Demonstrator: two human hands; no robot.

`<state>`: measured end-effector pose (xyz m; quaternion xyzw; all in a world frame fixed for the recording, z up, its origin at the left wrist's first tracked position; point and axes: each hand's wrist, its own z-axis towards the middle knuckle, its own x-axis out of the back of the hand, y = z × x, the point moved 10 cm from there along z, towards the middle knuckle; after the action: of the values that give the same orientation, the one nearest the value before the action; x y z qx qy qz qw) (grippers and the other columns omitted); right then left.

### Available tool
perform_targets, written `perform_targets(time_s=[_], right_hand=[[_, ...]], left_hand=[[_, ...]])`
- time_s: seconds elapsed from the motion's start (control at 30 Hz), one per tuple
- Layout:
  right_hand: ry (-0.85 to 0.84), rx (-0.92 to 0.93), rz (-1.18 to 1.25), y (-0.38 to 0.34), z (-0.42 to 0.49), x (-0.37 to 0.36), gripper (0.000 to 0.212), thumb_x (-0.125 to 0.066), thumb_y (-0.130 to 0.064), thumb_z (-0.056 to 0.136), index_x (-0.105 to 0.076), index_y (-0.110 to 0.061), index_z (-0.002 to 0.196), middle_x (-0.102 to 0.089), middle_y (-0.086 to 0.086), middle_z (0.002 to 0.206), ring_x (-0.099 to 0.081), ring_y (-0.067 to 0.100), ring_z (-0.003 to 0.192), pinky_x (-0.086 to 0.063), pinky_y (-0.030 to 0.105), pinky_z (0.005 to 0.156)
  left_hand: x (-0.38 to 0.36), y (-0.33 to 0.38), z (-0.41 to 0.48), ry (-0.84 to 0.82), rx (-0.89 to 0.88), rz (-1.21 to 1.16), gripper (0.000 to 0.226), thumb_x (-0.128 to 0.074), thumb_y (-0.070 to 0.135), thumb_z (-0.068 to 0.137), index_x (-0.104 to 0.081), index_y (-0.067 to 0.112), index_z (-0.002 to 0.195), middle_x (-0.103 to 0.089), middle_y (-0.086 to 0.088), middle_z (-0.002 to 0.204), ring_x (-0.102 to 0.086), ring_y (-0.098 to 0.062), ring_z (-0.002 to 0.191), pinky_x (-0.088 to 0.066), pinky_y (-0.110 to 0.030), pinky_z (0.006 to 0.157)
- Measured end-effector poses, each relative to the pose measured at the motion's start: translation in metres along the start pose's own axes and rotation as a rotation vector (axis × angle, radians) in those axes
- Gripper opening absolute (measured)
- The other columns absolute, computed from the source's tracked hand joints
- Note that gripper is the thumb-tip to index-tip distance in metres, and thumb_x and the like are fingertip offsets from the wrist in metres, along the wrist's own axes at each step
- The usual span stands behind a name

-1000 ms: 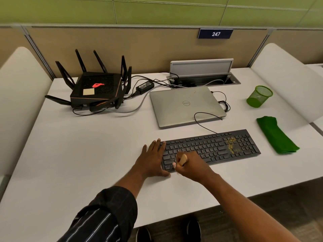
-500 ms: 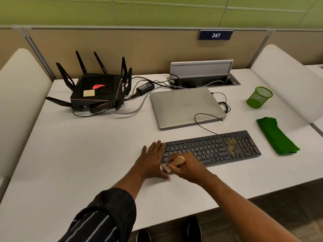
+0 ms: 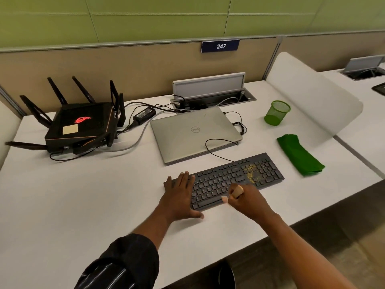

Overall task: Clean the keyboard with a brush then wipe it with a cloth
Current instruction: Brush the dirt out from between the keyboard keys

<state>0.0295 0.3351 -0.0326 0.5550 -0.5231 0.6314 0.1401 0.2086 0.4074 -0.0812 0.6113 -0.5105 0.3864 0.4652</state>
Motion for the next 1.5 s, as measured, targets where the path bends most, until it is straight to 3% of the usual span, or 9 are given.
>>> perform_targets(time_s=[0.27,0.47,0.7,0.93,1.13,1.2,1.27,1.4,1.5], right_hand=[[0.221,-0.149,0.227,0.075,-0.008,0.06,0.006,-0.068,-0.022,0.086,-0.069,-0.021,0.08,-0.068,-0.007,0.071,-0.064,0.012,0.064,-0.05,0.027,0.052],[0.333,-0.286,0.499,0.116,0.008,0.093,0.017,-0.07,-0.013,0.079,-0.076,-0.029,0.081,-0.074,-0.009,0.077,-0.072,0.012,0.073,-0.06,0.033,0.067],[0.165,-0.265,0.482,0.132,0.048,0.096,0.012,-0.065,-0.017,0.079,-0.075,-0.021,0.085,-0.075,-0.004,0.081,-0.073,0.011,0.073,-0.063,0.039,0.071],[0.132,-0.138,0.444,0.116,0.073,0.106,0.012,-0.061,-0.008,0.077,-0.072,-0.004,0.078,-0.072,0.008,0.071,-0.069,0.02,0.067,-0.054,0.027,0.055],[0.176,-0.024,0.369,0.1,0.09,0.109,0.013,-0.062,-0.023,0.085,-0.071,-0.014,0.086,-0.072,0.002,0.074,-0.068,0.013,0.066,-0.057,0.033,0.061],[0.177,0.001,0.351,0.094,0.096,0.107,0.012,-0.063,-0.027,0.088,-0.07,-0.016,0.089,-0.071,-0.005,0.077,-0.067,0.007,0.068,-0.056,0.023,0.062],[0.132,0.065,0.281,0.082,0.1,0.1,0.012,-0.064,-0.026,0.09,-0.067,-0.017,0.083,-0.067,-0.009,0.072,-0.062,0.001,0.064,-0.045,0.011,0.057],[-0.019,0.125,0.209,0.077,0.102,0.071,0.015,-0.066,-0.032,0.091,-0.061,-0.023,0.08,-0.065,-0.008,0.069,-0.061,0.004,0.063,-0.049,0.021,0.057],[-0.066,0.121,0.127,0.079,0.099,0.064,0.017,-0.069,-0.028,0.087,-0.059,-0.024,0.076,-0.064,-0.006,0.066,-0.061,0.007,0.063,-0.042,0.017,0.055]], left_hand=[[0.003,0.065,0.044,-0.003,-0.062,0.017,0.125,-0.054,0.083,0.081,0.014,0.014,0.16,0.019,-0.011,0.168,0.018,-0.028,0.155,0.004,-0.055,0.124],[0.002,0.095,0.079,-0.02,-0.036,-0.001,0.127,-0.054,0.084,0.08,0.016,0.014,0.159,0.021,-0.012,0.167,0.02,-0.027,0.154,0.005,-0.051,0.125],[0.006,0.115,0.109,-0.015,0.022,-0.003,0.13,-0.056,0.085,0.077,0.013,0.012,0.16,0.015,-0.012,0.169,0.015,-0.027,0.155,0.004,-0.052,0.125],[-0.001,0.118,0.124,-0.039,0.09,-0.004,0.134,-0.063,0.084,0.073,0.012,0.014,0.16,0.007,-0.012,0.17,0.008,-0.028,0.156,0.003,-0.052,0.126],[-0.002,0.118,0.123,-0.037,0.1,-0.005,0.135,-0.063,0.083,0.072,0.01,0.012,0.16,0.007,-0.011,0.17,0.009,-0.027,0.156,-0.001,-0.052,0.126],[-0.002,0.118,0.124,-0.04,0.1,-0.003,0.135,-0.063,0.084,0.072,0.01,0.011,0.16,0.007,-0.011,0.17,0.009,-0.027,0.156,-0.001,-0.052,0.126],[-0.002,0.117,0.125,-0.048,0.099,-0.011,0.135,-0.063,0.084,0.072,0.009,0.011,0.16,0.007,-0.011,0.17,0.009,-0.027,0.156,-0.001,-0.052,0.126],[-0.001,0.117,0.125,-0.041,0.095,-0.011,0.135,-0.065,0.083,0.071,0.008,0.011,0.161,0.005,-0.011,0.17,0.008,-0.027,0.156,-0.001,-0.052,0.126],[0.0,0.118,0.124,-0.046,0.09,-0.009,0.136,-0.065,0.082,0.072,0.009,0.011,0.16,0.006,-0.011,0.17,0.008,-0.027,0.156,-0.001,-0.052,0.126]])
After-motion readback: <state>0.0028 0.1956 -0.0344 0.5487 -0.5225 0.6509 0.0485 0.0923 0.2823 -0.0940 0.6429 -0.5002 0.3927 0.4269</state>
